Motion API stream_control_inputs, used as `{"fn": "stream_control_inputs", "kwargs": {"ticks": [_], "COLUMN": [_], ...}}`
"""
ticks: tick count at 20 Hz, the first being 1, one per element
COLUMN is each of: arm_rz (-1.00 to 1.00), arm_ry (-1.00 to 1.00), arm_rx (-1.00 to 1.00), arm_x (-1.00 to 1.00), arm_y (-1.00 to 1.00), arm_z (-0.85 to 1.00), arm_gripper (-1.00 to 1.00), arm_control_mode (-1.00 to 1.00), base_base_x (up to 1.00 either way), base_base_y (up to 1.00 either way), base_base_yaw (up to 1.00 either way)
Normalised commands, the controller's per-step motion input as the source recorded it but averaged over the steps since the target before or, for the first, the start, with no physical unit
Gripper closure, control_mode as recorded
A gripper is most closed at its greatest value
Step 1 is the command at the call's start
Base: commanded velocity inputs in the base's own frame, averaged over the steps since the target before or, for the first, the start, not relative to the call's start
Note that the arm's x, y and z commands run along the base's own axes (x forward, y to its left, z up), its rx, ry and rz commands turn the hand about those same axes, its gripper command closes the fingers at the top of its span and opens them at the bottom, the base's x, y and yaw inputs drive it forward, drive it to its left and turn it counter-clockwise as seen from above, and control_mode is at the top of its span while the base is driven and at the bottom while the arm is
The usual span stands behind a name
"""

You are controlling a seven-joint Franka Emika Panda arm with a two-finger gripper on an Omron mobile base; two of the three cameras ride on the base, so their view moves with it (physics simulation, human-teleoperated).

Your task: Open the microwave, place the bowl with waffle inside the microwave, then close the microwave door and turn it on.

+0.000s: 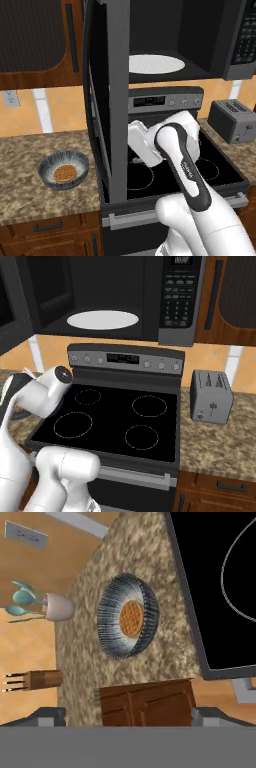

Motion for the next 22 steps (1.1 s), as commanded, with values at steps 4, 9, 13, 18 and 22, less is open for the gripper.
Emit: {"fn": "stream_control_inputs", "kwargs": {"ticks": [4, 9, 13, 18, 22], "arm_rz": [0.00, 0.03, 0.05, 0.07, 0.07], "arm_ry": [0.37, 0.31, 0.21, 0.16, 0.01], "arm_rx": [-0.01, 0.00, 0.00, 0.00, -0.05], "arm_x": [1.00, 1.00, 0.99, 0.75, 0.28], "arm_y": [0.98, 0.58, 0.37, 0.41, 0.50], "arm_z": [-0.67, -0.55, -0.44, -0.32, -0.51], "arm_gripper": [-1.00, -1.00, -1.00, -1.00, -1.00], "arm_control_mode": [-1.00, -1.00, -1.00, -1.00, -1.00], "base_base_x": [0.00, 0.00, 0.00, 0.00, 0.00], "base_base_y": [0.00, 0.00, 0.00, 0.00, 0.00], "base_base_yaw": [0.00, 0.00, 0.00, 0.00, 0.00]}}
